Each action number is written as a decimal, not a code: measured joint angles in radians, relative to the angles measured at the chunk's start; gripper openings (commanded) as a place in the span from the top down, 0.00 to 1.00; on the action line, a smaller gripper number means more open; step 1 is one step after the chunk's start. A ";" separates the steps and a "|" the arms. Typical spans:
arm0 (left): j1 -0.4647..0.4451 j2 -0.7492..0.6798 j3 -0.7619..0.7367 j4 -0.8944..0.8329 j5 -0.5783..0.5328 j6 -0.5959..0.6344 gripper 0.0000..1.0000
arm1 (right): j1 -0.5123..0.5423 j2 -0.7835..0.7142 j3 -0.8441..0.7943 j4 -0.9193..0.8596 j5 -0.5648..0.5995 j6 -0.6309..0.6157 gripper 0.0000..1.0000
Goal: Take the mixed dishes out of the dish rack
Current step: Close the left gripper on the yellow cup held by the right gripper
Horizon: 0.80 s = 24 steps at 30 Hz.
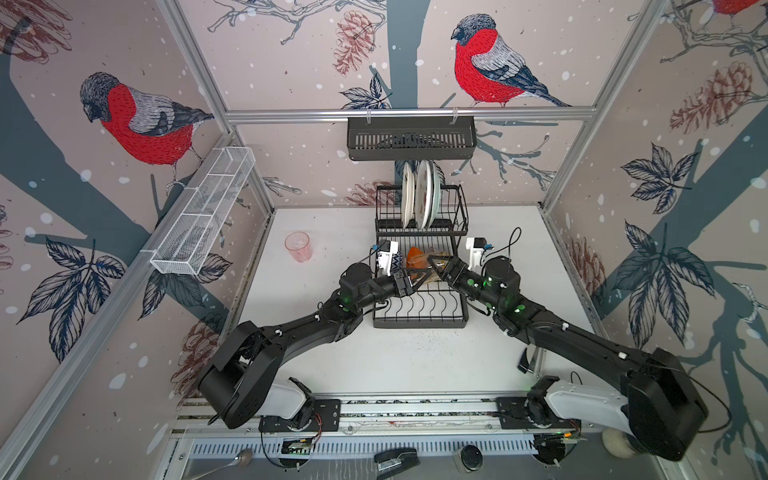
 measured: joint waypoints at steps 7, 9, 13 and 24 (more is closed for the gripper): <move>-0.004 0.012 0.000 0.068 0.007 -0.019 0.55 | -0.007 0.006 -0.022 0.052 -0.044 0.060 0.37; -0.005 0.012 0.000 0.068 0.007 -0.021 0.60 | -0.008 0.006 -0.024 0.060 -0.053 0.069 0.37; -0.008 0.014 0.003 0.066 0.003 -0.020 0.70 | -0.012 0.003 -0.027 0.069 -0.058 0.092 0.37; -0.017 0.018 0.010 0.108 0.012 -0.025 0.93 | -0.018 0.002 -0.029 0.103 -0.056 0.143 0.35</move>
